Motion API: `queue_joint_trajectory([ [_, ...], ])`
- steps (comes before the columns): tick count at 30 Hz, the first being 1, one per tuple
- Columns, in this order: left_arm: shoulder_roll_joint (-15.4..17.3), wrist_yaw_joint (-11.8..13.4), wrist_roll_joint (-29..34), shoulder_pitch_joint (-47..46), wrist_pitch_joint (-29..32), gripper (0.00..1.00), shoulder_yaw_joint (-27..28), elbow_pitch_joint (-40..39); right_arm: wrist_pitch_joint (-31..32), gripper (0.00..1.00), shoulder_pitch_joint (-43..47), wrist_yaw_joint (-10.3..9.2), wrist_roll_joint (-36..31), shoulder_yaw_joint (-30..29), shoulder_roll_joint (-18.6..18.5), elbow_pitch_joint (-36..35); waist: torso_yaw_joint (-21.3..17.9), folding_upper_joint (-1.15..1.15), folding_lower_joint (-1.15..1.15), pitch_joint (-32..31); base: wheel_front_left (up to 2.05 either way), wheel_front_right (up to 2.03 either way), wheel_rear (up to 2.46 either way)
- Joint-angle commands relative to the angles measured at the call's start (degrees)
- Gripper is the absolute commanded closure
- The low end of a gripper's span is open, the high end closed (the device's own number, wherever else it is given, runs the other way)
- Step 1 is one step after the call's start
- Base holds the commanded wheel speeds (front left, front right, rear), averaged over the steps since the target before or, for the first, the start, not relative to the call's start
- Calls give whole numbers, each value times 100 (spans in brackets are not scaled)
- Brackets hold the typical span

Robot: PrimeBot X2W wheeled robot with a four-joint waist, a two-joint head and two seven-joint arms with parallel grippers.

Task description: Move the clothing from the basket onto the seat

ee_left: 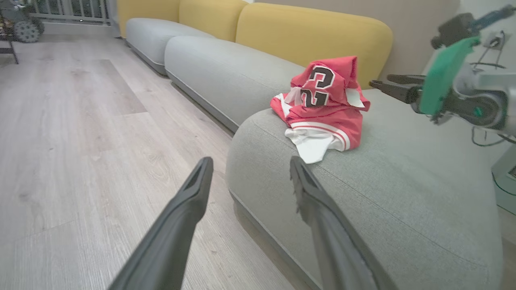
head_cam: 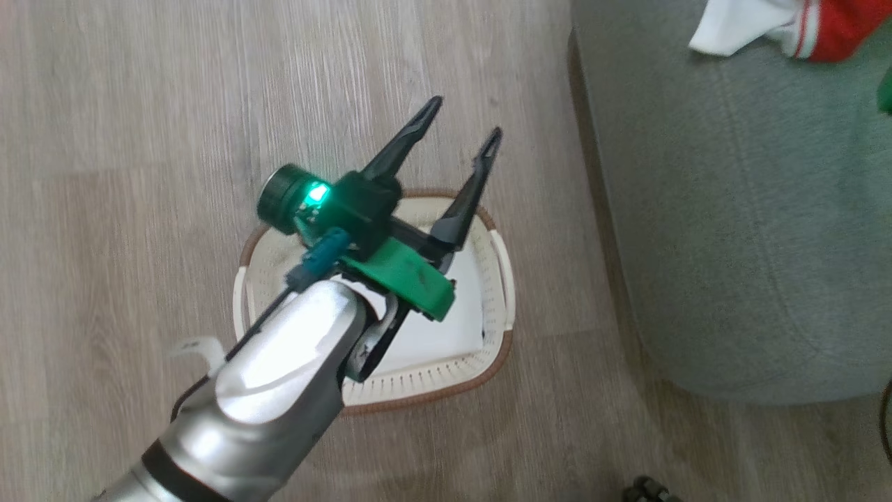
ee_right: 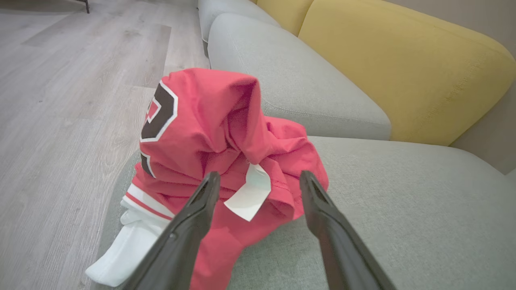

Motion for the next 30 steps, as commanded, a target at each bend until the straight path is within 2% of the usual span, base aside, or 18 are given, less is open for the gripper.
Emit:
queue_joint_trajectory([
  [1, 93, 49, -57, 25, -57, 0, 251, -156, -52, 0, 134, 40, 150, 142, -54, -264, -88, 0, -1, -238, 0, 0, 0],
  [5, 117, 181, -214, 237, -92, 0, 513, -97, -52, 0, 483, 40, 667, 619, -70, -596, -98, 0, -1, -603, 0, 0, 0],
  [10, 193, 496, -350, 685, -119, 0, 984, -21, -53, 0, 895, 40, 1275, 1303, -44, -861, -30, 0, -1, -1163, 0, 0, 0],
  [19, 444, 879, -408, 1877, -124, 0, 1916, -289, -53, 0, 1734, 40, 2017, 2181, 242, -1382, 198, 0, -1, -1949, 0, 0, 0],
  [25, 540, 961, -336, 2745, -124, 0, 2583, -571, -53, 0, 2537, 40, 2256, 2265, 489, -1944, 348, 0, -1, -2345, 0, 0, 0],
  [30, 482, 892, -220, 3414, -124, 0, 3039, -759, -53, 0, 3320, 40, 2222, 2136, 822, -2577, 450, 0, -1, -2626, 0, 0, 0],
])
